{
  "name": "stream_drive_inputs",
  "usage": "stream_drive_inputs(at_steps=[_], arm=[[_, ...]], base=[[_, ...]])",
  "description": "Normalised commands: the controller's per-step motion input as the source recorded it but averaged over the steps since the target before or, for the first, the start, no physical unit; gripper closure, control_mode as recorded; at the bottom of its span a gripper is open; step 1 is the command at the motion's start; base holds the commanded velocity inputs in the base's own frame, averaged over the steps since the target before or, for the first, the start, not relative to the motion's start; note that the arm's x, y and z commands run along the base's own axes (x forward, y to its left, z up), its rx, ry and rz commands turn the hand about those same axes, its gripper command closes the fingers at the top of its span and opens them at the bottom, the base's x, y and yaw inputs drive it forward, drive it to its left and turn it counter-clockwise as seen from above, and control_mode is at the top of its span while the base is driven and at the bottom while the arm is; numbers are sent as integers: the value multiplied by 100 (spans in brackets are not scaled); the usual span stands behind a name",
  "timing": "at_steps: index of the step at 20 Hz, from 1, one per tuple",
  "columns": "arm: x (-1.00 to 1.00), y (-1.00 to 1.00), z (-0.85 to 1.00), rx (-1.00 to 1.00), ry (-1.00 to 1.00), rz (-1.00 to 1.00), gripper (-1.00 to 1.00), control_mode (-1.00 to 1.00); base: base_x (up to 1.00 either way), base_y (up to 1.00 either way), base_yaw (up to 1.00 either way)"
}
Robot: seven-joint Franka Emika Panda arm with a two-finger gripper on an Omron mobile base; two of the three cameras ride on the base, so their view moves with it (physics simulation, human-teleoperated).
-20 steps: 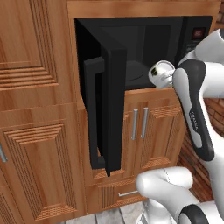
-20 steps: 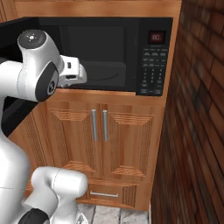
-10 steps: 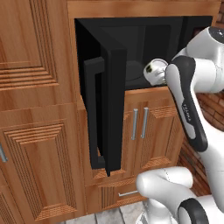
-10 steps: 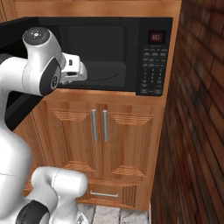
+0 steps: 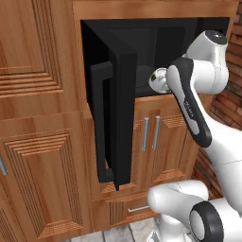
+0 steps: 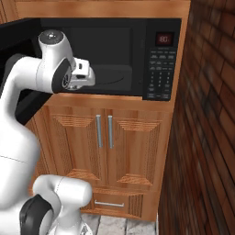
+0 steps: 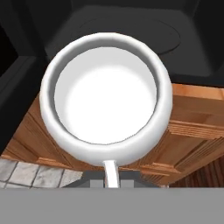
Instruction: Pick the mug from the counter and place it inside the microwave. Then close the microwave.
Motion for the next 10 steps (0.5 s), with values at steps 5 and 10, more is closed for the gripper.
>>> stream_drive_inputs(at_steps=[5, 10], arm=[[30, 4, -18, 0, 11, 0, 100, -100], [39, 2, -3, 0, 3, -2, 100, -100]], base=[[0, 0, 0], [0, 0, 0]])
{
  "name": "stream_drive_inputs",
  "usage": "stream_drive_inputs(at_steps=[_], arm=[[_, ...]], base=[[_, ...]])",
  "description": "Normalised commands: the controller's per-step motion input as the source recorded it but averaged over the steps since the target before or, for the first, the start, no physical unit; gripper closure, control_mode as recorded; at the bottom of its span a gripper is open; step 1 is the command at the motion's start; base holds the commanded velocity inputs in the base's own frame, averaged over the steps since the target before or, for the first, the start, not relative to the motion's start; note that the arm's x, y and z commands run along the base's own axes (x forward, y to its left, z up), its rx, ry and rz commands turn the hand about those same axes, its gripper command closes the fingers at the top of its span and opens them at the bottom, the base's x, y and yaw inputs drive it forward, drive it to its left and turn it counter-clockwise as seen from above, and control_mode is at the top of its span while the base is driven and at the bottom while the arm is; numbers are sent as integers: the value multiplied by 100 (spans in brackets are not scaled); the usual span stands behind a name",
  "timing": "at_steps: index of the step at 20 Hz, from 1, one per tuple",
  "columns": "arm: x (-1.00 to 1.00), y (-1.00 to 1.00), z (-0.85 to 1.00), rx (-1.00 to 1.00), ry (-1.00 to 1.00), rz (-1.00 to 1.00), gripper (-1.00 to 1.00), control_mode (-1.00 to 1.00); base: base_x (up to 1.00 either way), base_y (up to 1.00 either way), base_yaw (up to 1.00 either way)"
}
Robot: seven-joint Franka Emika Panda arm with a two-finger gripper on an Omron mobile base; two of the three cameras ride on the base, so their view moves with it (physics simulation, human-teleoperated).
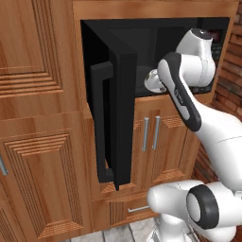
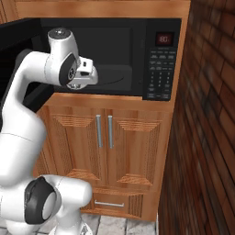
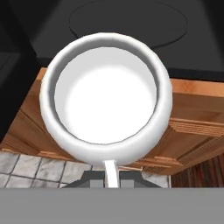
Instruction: Pick the mug from the counter and place it inside the microwave. Then close the microwave.
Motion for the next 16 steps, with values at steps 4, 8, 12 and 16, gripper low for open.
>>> stream_drive_inputs(at_steps=[4, 8, 12, 16], arm=[[28, 0, 0, 0, 0, -1, 100, -100], [14, 0, 0, 0, -3, 0, 100, -100], [22, 0, 0, 0, -9, 0, 100, -100], [36, 0, -3, 0, -11, -3, 100, -100]], base=[[0, 0, 0], [0, 0, 0], [0, 0, 0], [0, 0, 0]])
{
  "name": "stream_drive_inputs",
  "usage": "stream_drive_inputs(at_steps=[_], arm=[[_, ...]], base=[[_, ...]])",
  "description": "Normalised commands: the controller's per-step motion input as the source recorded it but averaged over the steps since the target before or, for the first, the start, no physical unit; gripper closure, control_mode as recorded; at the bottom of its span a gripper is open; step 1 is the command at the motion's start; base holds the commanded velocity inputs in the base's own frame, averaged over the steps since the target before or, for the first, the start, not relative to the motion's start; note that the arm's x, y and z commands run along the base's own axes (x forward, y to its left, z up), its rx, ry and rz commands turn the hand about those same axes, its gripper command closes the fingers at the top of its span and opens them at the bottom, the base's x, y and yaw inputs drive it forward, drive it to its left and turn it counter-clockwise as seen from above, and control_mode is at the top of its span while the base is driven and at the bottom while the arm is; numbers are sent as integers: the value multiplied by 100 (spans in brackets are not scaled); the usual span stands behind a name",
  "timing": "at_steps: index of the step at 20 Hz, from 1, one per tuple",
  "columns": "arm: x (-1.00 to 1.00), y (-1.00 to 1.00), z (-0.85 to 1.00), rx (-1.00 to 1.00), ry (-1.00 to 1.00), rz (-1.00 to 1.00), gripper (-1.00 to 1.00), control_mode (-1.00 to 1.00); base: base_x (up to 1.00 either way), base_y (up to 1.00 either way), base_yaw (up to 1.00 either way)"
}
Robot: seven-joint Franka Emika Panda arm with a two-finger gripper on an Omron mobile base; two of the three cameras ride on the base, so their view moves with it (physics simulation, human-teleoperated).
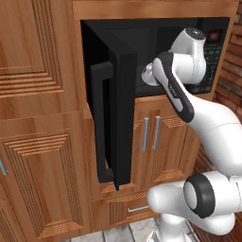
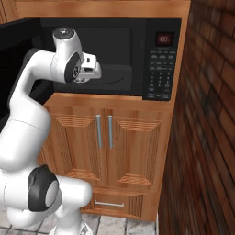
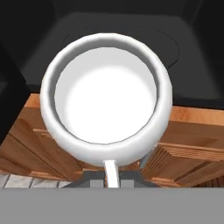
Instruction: Pick the mug from the counter and place it inside the microwave. Then close the microwave.
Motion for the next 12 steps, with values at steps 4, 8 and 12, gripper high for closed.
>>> stream_drive_inputs(at_steps=[4, 8, 12], arm=[[44, 0, -1, 0, -9, -3, 100, -100], [38, 0, 0, 0, -1, -3, 100, -100], [10, 0, 0, 0, 0, -1, 100, -100]], base=[[0, 0, 0], [0, 0, 0], [0, 0, 0]])
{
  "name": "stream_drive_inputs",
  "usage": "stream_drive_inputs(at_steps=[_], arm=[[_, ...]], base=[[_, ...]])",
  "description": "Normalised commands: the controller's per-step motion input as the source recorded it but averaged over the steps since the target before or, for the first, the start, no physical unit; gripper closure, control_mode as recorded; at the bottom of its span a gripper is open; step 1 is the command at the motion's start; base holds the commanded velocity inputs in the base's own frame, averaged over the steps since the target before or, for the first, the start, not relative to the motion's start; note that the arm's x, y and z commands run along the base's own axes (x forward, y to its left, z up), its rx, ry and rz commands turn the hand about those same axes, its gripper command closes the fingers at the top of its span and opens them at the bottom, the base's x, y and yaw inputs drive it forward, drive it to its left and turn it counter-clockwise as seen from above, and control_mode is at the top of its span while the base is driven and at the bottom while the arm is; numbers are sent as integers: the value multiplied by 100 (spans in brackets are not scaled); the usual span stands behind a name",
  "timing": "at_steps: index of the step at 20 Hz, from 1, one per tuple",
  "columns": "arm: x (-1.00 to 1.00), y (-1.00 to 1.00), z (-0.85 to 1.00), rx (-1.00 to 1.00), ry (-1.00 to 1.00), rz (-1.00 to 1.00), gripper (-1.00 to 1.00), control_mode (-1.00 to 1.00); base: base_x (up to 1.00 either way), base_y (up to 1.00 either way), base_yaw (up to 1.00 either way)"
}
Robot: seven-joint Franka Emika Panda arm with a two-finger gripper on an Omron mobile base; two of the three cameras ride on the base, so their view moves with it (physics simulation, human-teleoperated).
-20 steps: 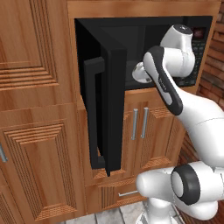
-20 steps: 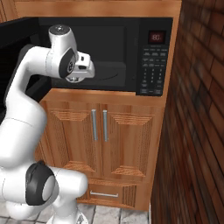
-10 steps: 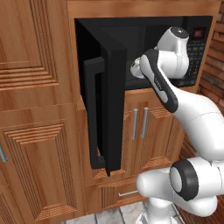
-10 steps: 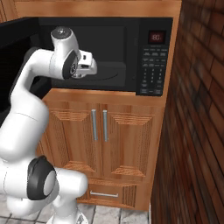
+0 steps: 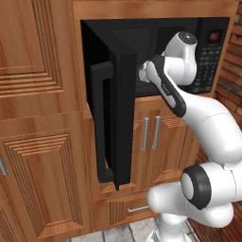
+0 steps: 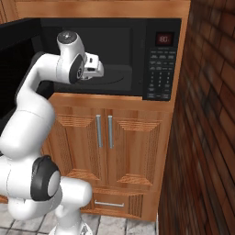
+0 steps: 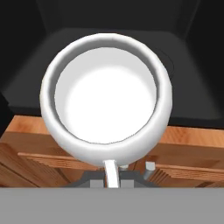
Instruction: Pick the mug from the counter and place it inside the microwave. Then close the microwave.
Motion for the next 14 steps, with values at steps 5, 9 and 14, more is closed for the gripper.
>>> stream_drive_inputs(at_steps=[5, 9, 14], arm=[[8, 0, -2, 0, 0, 0, 100, -100], [15, 0, -25, 0, 0, 0, 100, -100], [19, 0, -46, 0, 0, 0, 100, -100]], base=[[0, 0, 0], [0, 0, 0], [0, 0, 0]])
